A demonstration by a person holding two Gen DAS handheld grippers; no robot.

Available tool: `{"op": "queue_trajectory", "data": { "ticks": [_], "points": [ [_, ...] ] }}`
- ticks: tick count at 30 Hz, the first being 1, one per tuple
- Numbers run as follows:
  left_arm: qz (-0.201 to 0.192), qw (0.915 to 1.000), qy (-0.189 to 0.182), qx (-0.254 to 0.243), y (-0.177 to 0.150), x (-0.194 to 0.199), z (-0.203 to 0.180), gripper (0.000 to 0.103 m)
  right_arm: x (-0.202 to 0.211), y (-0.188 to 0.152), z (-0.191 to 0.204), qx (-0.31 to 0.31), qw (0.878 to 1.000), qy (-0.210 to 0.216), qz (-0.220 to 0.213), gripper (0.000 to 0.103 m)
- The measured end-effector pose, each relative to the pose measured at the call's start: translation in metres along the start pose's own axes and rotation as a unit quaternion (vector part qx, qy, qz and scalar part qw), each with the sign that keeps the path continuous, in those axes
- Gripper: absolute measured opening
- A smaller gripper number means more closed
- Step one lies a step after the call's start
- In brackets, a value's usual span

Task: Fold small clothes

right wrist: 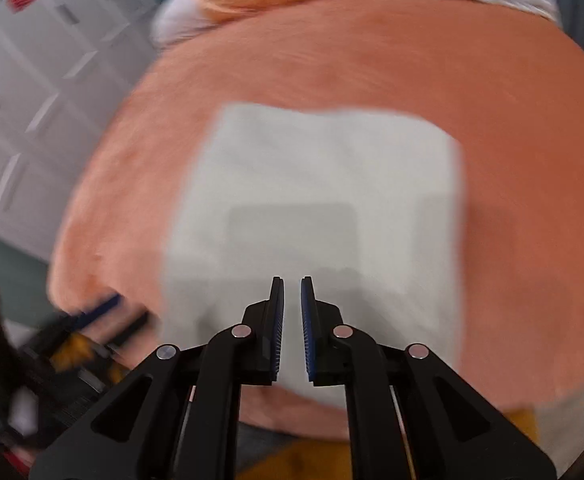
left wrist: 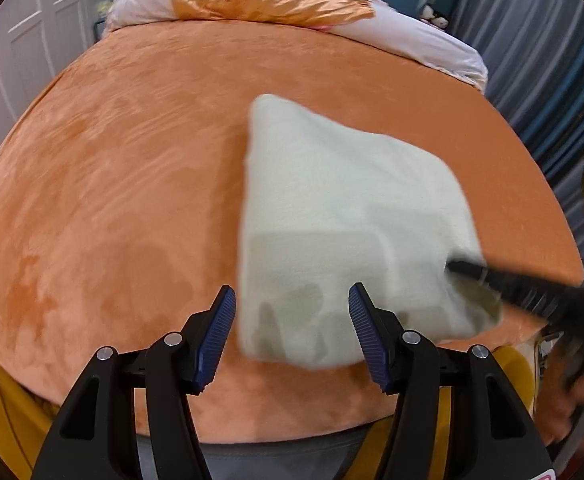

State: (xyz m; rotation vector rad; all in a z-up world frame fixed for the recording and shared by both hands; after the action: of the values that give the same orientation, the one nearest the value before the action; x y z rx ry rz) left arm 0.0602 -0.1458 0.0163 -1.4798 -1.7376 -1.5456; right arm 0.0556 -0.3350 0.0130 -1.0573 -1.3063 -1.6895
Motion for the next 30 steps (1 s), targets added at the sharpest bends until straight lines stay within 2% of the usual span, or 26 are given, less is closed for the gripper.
{"op": "queue_trajectory", "data": {
  "ticks": [2, 3, 6, 9, 11, 12, 14, 16, 19, 23, 30],
  "points": [
    [0.011, 0.9998, 0.001, -0.014, 0.000, -0.014, -0.012, 0.057, -0.025, -0.019, -0.017, -0.016, 0.999, -0.011, 0.036, 0.004],
    [0.018, 0.9996, 0.007, -0.022, -0.002, -0.024, -0.018, 0.057, -0.038, -0.026, -0.023, -0.026, 0.998, -0.003, 0.049, 0.003],
    [0.029, 0.9977, 0.047, -0.041, -0.004, -0.041, -0.025, 0.057, -0.030, -0.027, -0.027, -0.042, 0.998, 0.016, 0.032, 0.006],
    [0.030, 0.9974, 0.054, -0.038, -0.003, -0.042, -0.029, 0.063, -0.001, -0.019, -0.036, -0.061, 0.998, 0.026, -0.016, 0.026],
    [0.031, 0.9971, 0.060, -0.036, -0.002, -0.043, -0.029, 0.066, 0.016, -0.014, -0.051, -0.085, 0.995, 0.024, -0.050, 0.057],
    [0.032, 0.9968, 0.065, -0.034, -0.002, -0.044, -0.029, 0.068, 0.021, -0.011, -0.059, -0.095, 0.993, 0.016, -0.065, 0.061],
    [0.032, 0.9964, 0.073, -0.030, 0.001, -0.045, -0.028, 0.071, 0.020, -0.009, -0.074, -0.111, 0.991, 0.009, -0.073, 0.063],
    [0.031, 0.9961, 0.078, -0.024, 0.003, -0.045, -0.027, 0.077, 0.003, -0.010, -0.083, -0.128, 0.990, 0.020, -0.049, 0.063],
    [0.031, 0.9964, 0.077, -0.018, 0.009, -0.045, -0.025, 0.080, -0.021, -0.018, -0.078, -0.137, 0.989, 0.042, -0.016, 0.063],
    [0.029, 0.9973, 0.067, 0.003, 0.018, -0.046, -0.019, 0.084, -0.042, -0.021, -0.070, -0.138, 0.989, 0.047, 0.009, 0.070],
    [0.029, 0.9978, 0.048, 0.036, 0.033, -0.064, -0.010, 0.093, -0.059, -0.020, -0.067, -0.149, 0.985, 0.086, 0.020, 0.078]
  ]
}}
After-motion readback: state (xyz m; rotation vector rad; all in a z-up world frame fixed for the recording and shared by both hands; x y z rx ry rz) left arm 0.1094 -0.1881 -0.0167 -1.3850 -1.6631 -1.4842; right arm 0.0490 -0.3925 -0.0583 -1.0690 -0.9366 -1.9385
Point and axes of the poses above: each gripper's, at about its wrist camera, not at the fingertips, and x roughly against the way its jaws point, z to its left, y to its top, the point moved 6 cm from there along -x, roughly the way its jaws point, and after that the axes turned 10 degrees about -y, right-handed, at the moved point
